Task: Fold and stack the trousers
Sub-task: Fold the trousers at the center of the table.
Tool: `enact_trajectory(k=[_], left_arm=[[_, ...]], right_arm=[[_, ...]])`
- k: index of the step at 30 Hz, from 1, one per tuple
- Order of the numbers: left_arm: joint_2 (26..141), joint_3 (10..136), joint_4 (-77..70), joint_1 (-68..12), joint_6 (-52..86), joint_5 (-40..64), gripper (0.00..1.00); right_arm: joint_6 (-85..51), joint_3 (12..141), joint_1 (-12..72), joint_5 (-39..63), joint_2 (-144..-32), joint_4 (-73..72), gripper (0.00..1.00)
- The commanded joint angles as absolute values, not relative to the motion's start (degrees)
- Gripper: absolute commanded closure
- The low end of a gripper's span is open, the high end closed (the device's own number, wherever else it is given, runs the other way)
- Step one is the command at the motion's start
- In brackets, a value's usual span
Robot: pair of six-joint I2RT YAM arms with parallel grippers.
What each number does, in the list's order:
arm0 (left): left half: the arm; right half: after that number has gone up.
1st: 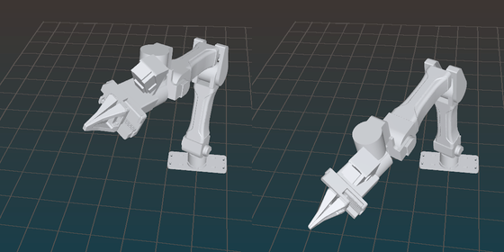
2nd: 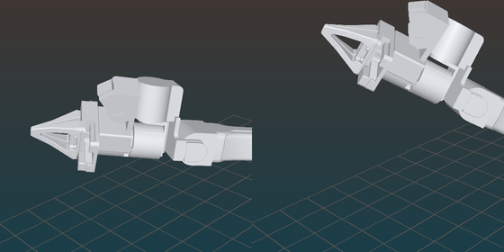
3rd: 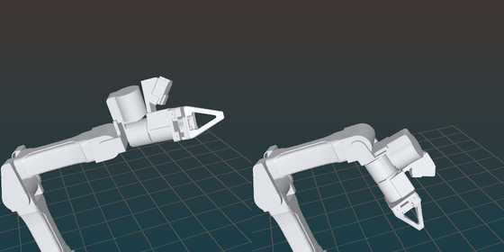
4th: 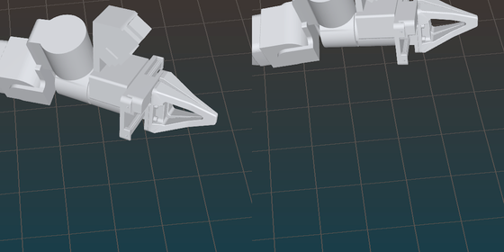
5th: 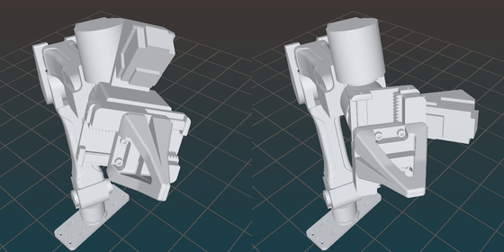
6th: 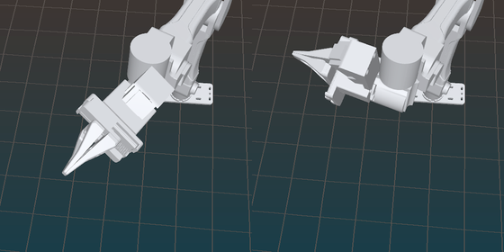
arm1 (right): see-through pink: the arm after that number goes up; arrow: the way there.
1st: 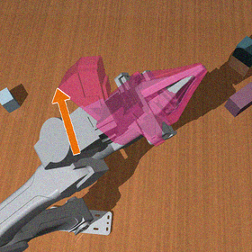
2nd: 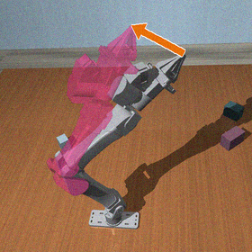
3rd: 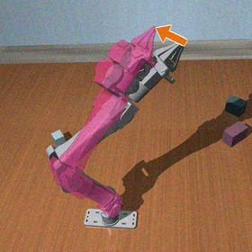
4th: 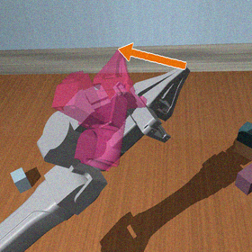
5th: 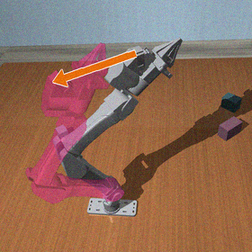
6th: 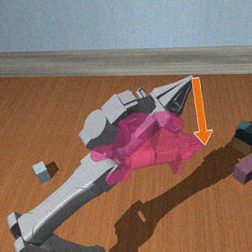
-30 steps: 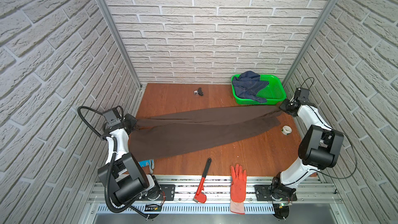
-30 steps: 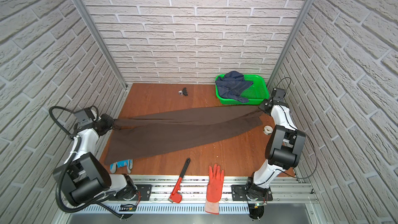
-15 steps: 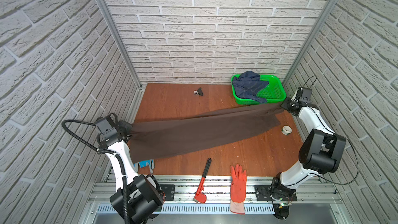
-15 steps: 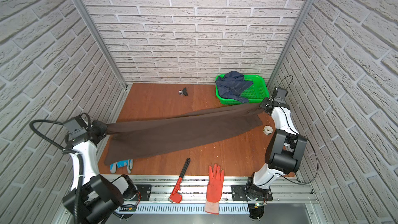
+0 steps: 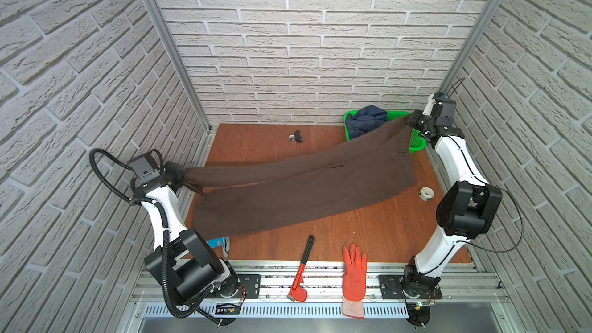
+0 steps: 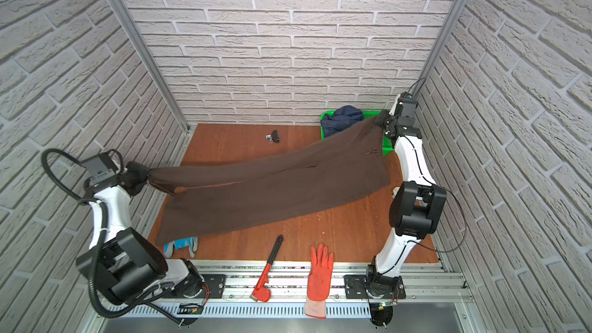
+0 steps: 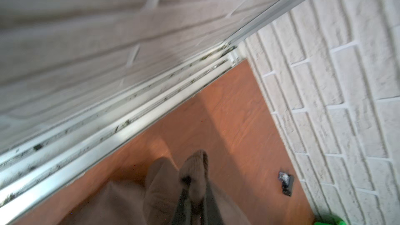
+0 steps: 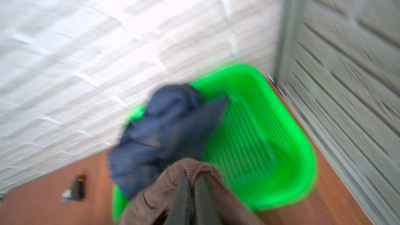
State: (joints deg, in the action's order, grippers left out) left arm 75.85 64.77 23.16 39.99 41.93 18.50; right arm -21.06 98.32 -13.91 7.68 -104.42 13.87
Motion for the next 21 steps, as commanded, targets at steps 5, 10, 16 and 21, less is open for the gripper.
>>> enact_trajectory(k=[5, 10, 16, 21], left_arm=[[73.06, 55.65, 18.57, 43.85, 42.63, 21.72, 1.0], [69.24, 46.03, 19.18, 44.39, 42.77, 22.94, 1.0], [64.86, 40.43, 22.93, 46.64, 44.99, 21.84, 1.0], [61.88, 37.14, 25.03, 50.85, 45.93, 20.36, 1.0]], right_arm=[[-19.57, 88.77, -13.56, 6.29, -104.0, 6.98, 0.95], [-16.52, 82.41, -14.87, 0.73, -102.87, 8.48, 0.94], [-12.1, 75.67, -17.49, -1.83, -101.65, 9.04, 0.94], [-9.76, 71.1, -19.33, -4.37, -100.98, 8.85, 0.94]])
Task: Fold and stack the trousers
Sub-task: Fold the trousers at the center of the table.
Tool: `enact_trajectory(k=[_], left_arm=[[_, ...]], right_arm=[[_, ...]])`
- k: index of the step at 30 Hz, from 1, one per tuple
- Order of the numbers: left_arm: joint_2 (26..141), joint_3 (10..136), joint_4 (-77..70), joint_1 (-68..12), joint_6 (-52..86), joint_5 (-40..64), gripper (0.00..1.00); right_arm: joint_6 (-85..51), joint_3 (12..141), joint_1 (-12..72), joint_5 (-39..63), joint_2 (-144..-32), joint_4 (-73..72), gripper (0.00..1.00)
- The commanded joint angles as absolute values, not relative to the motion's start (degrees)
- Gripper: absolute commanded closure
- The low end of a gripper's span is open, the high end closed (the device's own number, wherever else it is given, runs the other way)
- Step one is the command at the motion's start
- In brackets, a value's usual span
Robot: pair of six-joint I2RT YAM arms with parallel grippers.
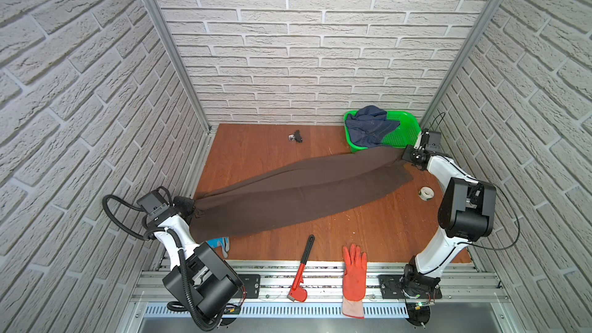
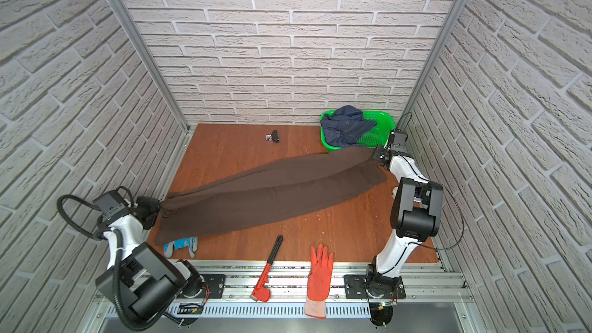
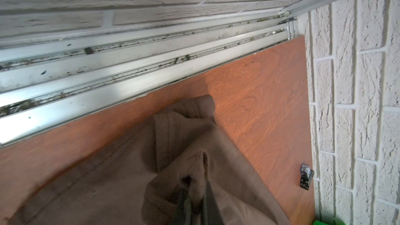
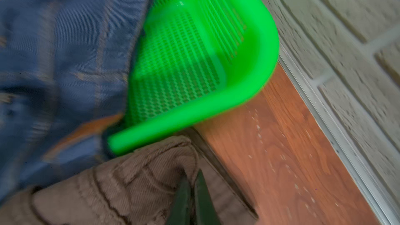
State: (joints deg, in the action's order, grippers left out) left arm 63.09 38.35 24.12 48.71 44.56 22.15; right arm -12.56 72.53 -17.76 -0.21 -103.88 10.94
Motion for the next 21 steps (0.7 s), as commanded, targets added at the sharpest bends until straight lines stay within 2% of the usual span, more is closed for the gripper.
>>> enact_trajectory(k=[1, 7, 12, 17, 21], left_arm=[[61.47, 36.59, 25.73, 51.65, 45.75, 19.75, 1.0], [58.84, 35.72, 28.43, 59.02, 44.94, 20.65, 1.0], [58.4, 35.47, 29.16, 59.65, 44.83, 18.15, 1.0], [58.36, 34.69, 30.49, 60.26, 41.5, 10.93, 1.0], [58.56, 34.28, 29.77, 60.91, 42.19, 10.86, 1.0]], right_arm=[[-9.55, 70.69, -19.64, -5.03, -100.92, 9.17, 0.94], [-7.92, 70.74, -20.49, -8.01, -101.1, 11.26, 0.94], [-6.12, 71.89, -20.73, -10.49, -101.4, 13.12, 0.94], [-5.61, 70.46, -20.7, -12.36, -102.64, 13.93, 0.94], [-5.34, 68.68, -20.7, -14.59, -102.54, 15.14, 0.94]])
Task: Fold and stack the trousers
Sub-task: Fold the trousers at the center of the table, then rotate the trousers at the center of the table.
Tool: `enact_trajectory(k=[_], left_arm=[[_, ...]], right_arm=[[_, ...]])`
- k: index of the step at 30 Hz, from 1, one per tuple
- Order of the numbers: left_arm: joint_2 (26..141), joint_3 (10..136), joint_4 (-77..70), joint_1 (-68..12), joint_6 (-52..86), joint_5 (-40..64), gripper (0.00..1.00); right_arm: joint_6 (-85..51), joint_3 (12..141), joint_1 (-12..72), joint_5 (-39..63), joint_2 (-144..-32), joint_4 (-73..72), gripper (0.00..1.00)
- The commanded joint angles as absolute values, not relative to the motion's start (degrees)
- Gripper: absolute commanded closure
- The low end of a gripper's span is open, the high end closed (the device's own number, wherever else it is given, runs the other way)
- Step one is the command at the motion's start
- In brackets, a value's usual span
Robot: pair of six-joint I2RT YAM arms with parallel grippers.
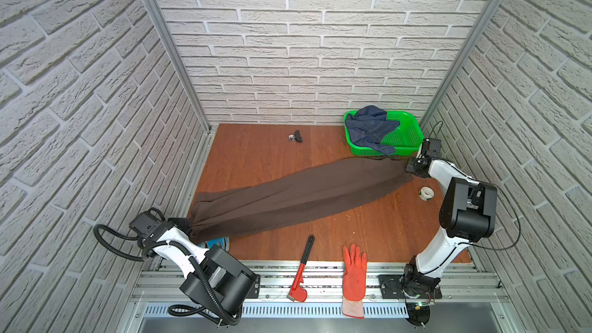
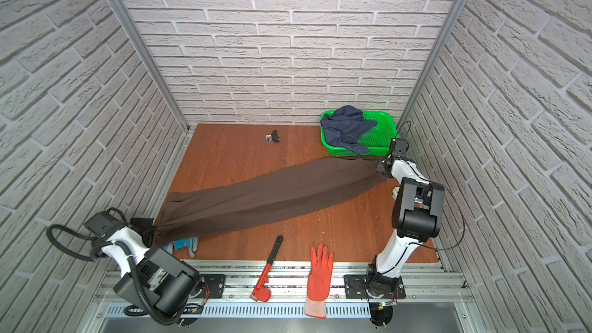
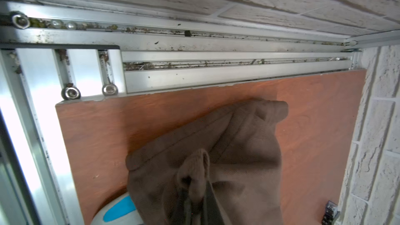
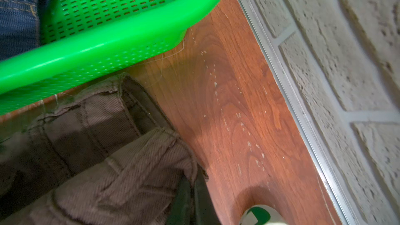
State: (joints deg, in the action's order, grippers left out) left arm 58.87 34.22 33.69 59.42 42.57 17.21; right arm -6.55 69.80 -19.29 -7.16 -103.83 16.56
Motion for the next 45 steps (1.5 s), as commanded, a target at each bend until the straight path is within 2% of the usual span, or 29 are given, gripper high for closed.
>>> enact_trajectory(k=[1, 20, 21, 23, 25, 30, 31, 34, 41, 45], left_arm=[[58.79, 34.43, 29.88, 60.91, 42.08, 10.61, 1.0], [58.94, 38.63, 30.7, 55.79, 42.28, 8.33, 0.99], [59.14, 39.01, 31.03, 55.66, 42.13, 8.66, 0.9], [59.35, 40.05, 31.75, 55.56, 41.99, 10.14, 0.64], [58.86, 41.56, 33.02, 55.47, 42.01, 10.96, 0.46], [55.85, 47.46, 36.73, 54.11, 40.94, 9.6, 0.25], [55.69, 48.67, 37.47, 53.32, 40.66, 9.05, 0.24], [57.18, 50.37, 37.2, 48.6, 40.27, 10.03, 0.26], [69.63, 51.59, 36.59, 27.35, 42.5, 11.41, 0.33], [75.01, 49.65, 35.24, 22.1, 44.64, 11.39, 0.38]], right_arm=[[-5.04, 68.12, -20.65, -15.52, -102.11, 15.28, 0.94], [-2.6, 65.79, -19.89, -18.41, -99.05, 20.77, 0.78], [-2.56, 65.96, -19.79, -17.6, -98.43, 21.11, 0.77], [-2.76, 67.14, -18.79, -15.81, -97.12, 22.77, 0.75], [-3.2, 68.47, -17.21, -13.6, -94.9, 24.58, 0.72], [-5.83, 71.33, -12.32, -9.42, -90.65, 28.97, 0.65], [-6.87, 72.07, -11.43, -7.84, -90.53, 29.93, 0.64], [-9.29, 73.67, -8.03, -4.22, -91.37, 32.1, 0.63], [-18.88, 75.5, -1.58, 0.95, -97.72, 34.78, 0.65], [-22.63, 74.43, -0.62, 1.29, -101.04, 34.72, 0.68]])
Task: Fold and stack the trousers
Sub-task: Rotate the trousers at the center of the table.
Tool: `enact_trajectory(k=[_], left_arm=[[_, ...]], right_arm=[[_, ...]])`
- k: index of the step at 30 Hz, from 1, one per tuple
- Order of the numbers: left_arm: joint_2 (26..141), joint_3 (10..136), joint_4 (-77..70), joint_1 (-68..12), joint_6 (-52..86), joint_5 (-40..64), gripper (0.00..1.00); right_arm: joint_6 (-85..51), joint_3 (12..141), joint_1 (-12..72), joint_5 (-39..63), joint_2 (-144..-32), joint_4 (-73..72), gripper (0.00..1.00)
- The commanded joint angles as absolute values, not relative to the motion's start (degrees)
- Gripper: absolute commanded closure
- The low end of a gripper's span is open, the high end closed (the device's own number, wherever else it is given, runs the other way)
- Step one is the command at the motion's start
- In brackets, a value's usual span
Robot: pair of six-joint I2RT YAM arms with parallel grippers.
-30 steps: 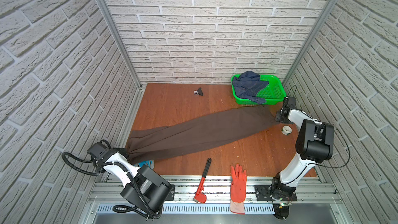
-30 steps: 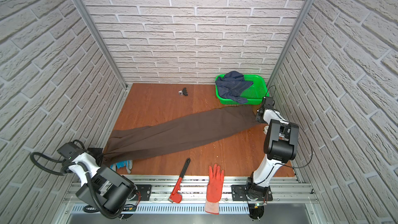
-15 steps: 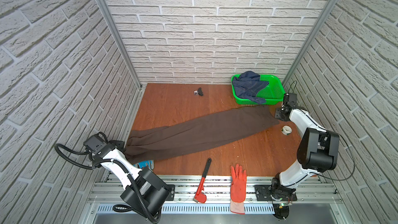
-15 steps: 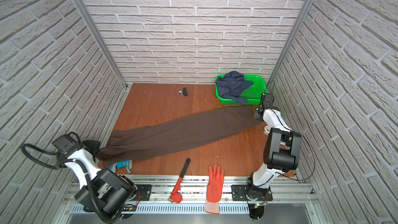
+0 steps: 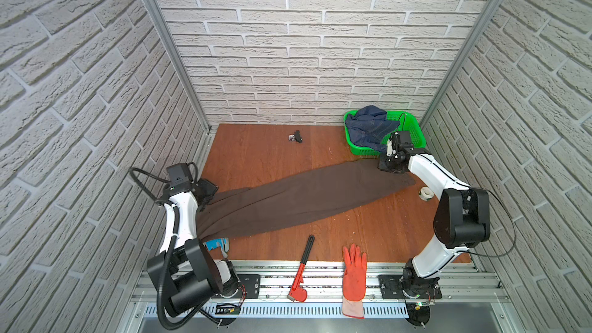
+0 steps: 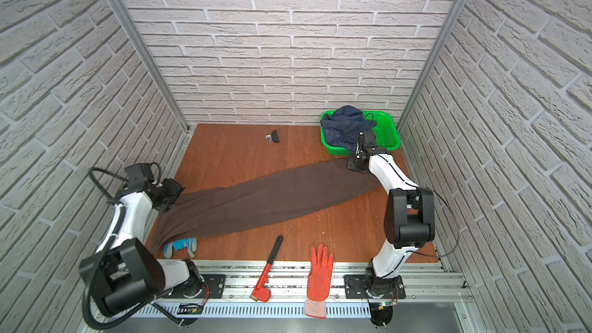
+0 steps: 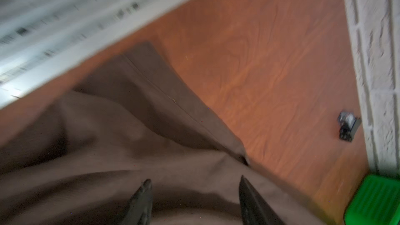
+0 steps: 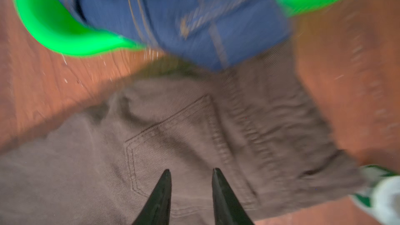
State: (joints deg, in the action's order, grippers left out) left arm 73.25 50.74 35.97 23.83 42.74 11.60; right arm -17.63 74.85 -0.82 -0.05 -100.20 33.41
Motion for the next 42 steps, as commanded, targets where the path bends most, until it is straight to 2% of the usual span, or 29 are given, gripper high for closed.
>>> enact_trajectory(k=[1, 6, 10, 13, 20, 32, 37, 42], left_arm=[[76.31, 49.29, 35.24, 21.48, 44.73, 11.13, 0.38], [82.66, 49.0, 34.62, 20.44, 44.56, 8.74, 0.32], [89.22, 51.14, 33.67, 20.29, 43.9, 7.07, 0.32], [93.58, 53.98, 33.6, 19.62, 43.0, 5.4, 0.34], [105.38, 65.74, 36.68, 15.51, 39.41, 3.88, 0.36], [122.42, 92.28, 45.03, 6.16, 35.01, 6.82, 0.34], [121.15, 96.9, 46.72, 5.36, 31.91, 7.63, 0.32], [106.19, 93.44, 45.43, 7.07, 28.67, 4.72, 0.24]], right_arm=[[-23.29, 74.04, -0.62, 0.99, -101.86, 34.64, 0.68], [-27.69, 74.71, -1.16, -3.27, -107.58, 37.71, 0.7], [-34.6, 75.83, -3.37, -3.83, -112.8, 42.16, 0.71], [-39.28, 73.06, -5.39, -3.6, -112.93, 42.66, 0.78], [-44.2, 62.51, -10.75, -4.69, -105.95, 39.57, 0.78], [-44.21, 59.14, -15.56, -9.51, -99.52, 43.68, 0.77], [-42.95, 59.37, -16.05, -9.6, -93.45, 45.28, 0.77], [-41.84, 63.91, -11.85, -7.26, -89.1, 48.3, 0.74]])
